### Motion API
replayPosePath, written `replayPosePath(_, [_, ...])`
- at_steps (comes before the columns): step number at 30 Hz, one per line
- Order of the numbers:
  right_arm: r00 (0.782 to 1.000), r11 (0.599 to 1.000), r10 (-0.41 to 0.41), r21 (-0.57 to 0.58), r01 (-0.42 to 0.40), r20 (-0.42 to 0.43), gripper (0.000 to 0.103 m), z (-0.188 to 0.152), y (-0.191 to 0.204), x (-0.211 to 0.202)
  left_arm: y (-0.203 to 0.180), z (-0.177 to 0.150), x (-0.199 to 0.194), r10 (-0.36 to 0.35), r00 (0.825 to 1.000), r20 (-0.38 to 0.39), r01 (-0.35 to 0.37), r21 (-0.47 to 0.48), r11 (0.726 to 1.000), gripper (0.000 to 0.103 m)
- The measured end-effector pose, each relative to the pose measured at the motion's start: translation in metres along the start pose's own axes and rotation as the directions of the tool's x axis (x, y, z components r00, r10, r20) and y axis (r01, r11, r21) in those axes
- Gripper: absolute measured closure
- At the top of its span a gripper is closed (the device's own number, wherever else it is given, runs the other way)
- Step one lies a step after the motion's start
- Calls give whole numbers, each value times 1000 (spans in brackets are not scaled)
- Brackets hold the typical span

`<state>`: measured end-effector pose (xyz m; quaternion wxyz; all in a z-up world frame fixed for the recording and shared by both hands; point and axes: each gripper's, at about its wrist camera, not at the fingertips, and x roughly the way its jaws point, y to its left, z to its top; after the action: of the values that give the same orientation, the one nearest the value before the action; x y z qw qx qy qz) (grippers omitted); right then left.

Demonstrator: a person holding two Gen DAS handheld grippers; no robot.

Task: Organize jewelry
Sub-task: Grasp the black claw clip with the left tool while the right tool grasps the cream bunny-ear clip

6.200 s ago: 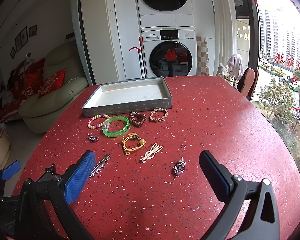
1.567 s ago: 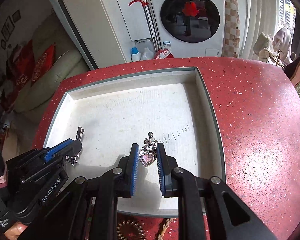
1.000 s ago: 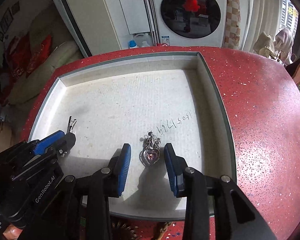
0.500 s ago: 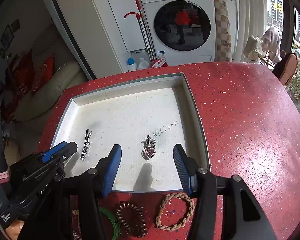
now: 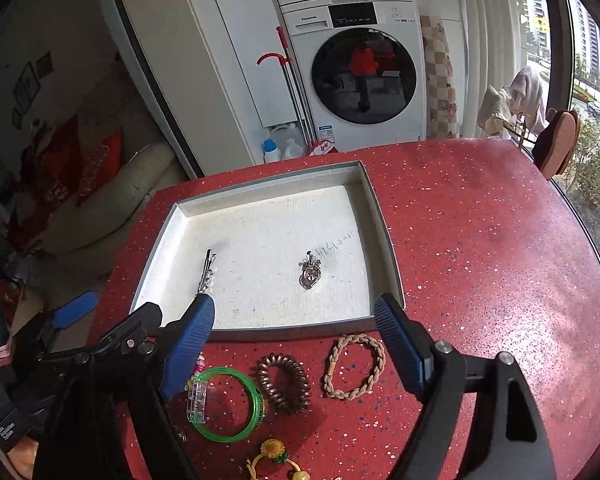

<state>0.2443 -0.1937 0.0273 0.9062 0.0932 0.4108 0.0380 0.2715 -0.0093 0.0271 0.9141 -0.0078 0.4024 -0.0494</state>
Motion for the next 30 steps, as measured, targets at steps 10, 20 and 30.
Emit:
replayPosePath(10, [980, 998, 60, 2, -61, 189, 0, -31, 13, -77, 13, -48, -74, -74, 997, 28, 73, 34, 997, 0])
replayPosePath(20, [991, 996, 83, 12, -85, 102, 0, -85, 18, -104, 51, -117, -122, 3, 998, 63, -1, -32, 999, 0])
replayPosePath(30, [997, 999, 19, 49, -15, -74, 0, -155, 9, -82, 67, -186, -122, 48, 999, 17, -47, -19, 999, 0])
